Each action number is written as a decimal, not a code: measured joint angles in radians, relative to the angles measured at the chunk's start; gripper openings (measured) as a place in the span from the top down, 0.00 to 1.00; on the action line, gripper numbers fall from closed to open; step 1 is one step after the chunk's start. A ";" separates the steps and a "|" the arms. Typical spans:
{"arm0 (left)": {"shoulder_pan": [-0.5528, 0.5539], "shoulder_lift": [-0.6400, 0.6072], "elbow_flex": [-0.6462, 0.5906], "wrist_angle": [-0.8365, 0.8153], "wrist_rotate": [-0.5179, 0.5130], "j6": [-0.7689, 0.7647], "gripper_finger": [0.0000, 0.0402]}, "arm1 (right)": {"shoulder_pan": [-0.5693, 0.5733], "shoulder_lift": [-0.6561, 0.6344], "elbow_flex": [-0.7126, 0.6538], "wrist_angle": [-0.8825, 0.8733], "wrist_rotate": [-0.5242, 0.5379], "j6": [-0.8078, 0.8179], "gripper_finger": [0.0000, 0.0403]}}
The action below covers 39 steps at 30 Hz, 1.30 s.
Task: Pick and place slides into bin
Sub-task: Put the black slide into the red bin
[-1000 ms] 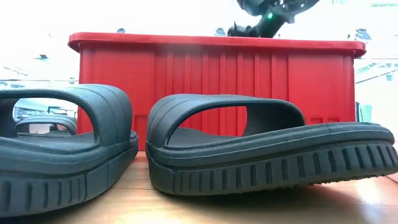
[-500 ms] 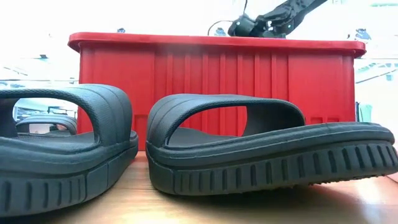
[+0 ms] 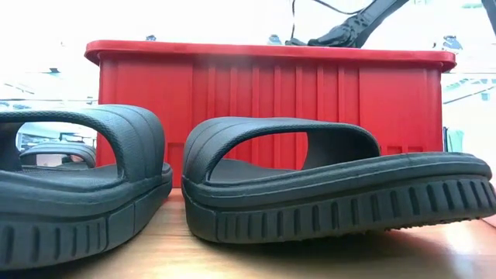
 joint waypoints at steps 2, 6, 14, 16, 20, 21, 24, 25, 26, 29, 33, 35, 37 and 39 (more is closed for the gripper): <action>0.000 0.000 0.000 0.000 0.000 -0.001 0.94 | 0.000 0.013 0.000 0.000 0.000 0.000 0.99; 0.000 0.000 0.000 0.000 0.000 -0.002 0.94 | 0.000 0.021 0.000 -0.002 -0.001 0.000 0.99; 0.000 0.000 0.000 0.000 0.000 -0.003 0.94 | 0.002 0.020 0.000 -0.001 -0.005 -0.009 0.98; 0.000 0.000 0.000 0.000 0.000 -0.003 0.94 | 0.002 0.020 0.000 -0.001 -0.006 -0.011 0.98; 0.000 0.000 0.000 0.000 0.000 -0.003 0.94 | 0.002 0.020 0.000 -0.001 -0.007 -0.010 0.98; 0.000 0.000 0.000 0.000 0.000 -0.003 0.94 | 0.002 0.020 0.000 -0.001 -0.007 -0.011 0.98; 0.000 0.000 0.000 0.000 0.000 -0.003 0.94 | 0.002 0.020 0.000 -0.001 -0.007 -0.011 0.98; 0.000 0.000 0.000 0.000 0.000 -0.003 0.94 | 0.002 0.020 0.000 -0.001 -0.008 -0.011 0.98; 0.000 0.000 0.000 0.000 0.000 -0.003 0.94 | 0.002 0.020 0.000 -0.002 -0.008 -0.011 0.97; 0.000 0.000 0.000 0.000 0.000 -0.003 0.94 | 0.002 0.020 0.000 -0.002 -0.008 -0.012 0.93; 0.000 0.000 0.000 0.000 0.000 -0.003 0.94 | 0.003 0.020 0.000 -0.006 -0.009 -0.051 0.84; 0.000 0.000 0.000 0.000 0.000 -0.003 0.94 | 0.004 0.020 0.000 -0.012 -0.009 -0.052 0.79; 0.000 0.000 0.000 0.000 0.000 -0.003 0.94 | 0.005 0.020 0.000 -0.019 -0.009 -0.053 0.74; 0.000 0.000 0.000 0.000 0.000 -0.003 0.94 | 0.009 0.020 0.000 -0.018 -0.007 -0.053 0.70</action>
